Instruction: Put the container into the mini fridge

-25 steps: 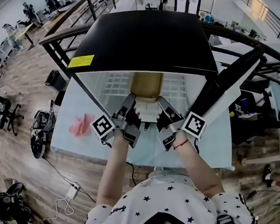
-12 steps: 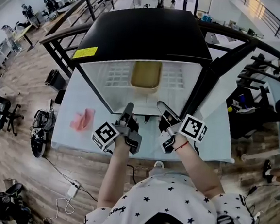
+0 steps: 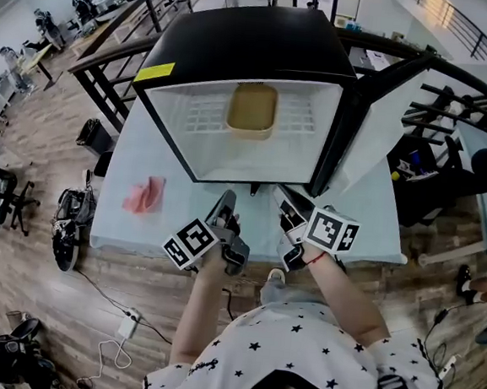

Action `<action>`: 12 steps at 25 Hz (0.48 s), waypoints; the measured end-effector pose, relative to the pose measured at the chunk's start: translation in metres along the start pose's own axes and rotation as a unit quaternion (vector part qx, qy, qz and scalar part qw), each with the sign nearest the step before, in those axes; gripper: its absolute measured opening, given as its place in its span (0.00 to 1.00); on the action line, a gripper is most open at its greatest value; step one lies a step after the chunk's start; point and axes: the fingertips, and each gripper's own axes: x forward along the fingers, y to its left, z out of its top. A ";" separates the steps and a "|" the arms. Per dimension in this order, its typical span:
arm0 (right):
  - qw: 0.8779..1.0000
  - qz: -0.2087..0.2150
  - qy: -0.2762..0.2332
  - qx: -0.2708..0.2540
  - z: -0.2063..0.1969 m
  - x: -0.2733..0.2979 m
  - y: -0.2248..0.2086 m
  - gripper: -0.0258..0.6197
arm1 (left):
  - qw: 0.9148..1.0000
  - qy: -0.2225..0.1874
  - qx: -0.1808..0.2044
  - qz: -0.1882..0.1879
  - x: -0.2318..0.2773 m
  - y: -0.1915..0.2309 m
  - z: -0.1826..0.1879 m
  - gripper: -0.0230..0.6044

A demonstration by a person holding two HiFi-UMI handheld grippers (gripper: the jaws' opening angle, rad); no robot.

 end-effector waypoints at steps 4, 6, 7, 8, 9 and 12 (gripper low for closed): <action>0.999 -0.021 0.012 -0.044 -0.018 -0.018 0.005 0.08 | 0.998 0.017 0.051 0.021 -0.021 0.001 -0.017 0.04; 0.998 -0.021 0.017 -0.053 -0.029 -0.026 0.009 0.08 | 0.996 0.025 0.076 0.030 -0.032 0.003 -0.026 0.04; 0.998 -0.023 0.019 -0.057 -0.035 -0.030 0.011 0.08 | 0.995 0.028 0.089 0.032 -0.038 0.003 -0.030 0.04; 0.998 -0.025 0.022 -0.062 -0.040 -0.036 0.012 0.08 | 0.994 0.031 0.100 0.032 -0.043 0.002 -0.034 0.04; 0.997 -0.028 0.024 -0.066 -0.045 -0.041 0.014 0.08 | 0.993 0.035 0.110 0.033 -0.049 0.003 -0.039 0.04; 0.995 -0.038 0.031 -0.083 -0.059 -0.056 0.016 0.08 | 0.989 0.045 0.134 0.048 -0.067 0.006 -0.053 0.04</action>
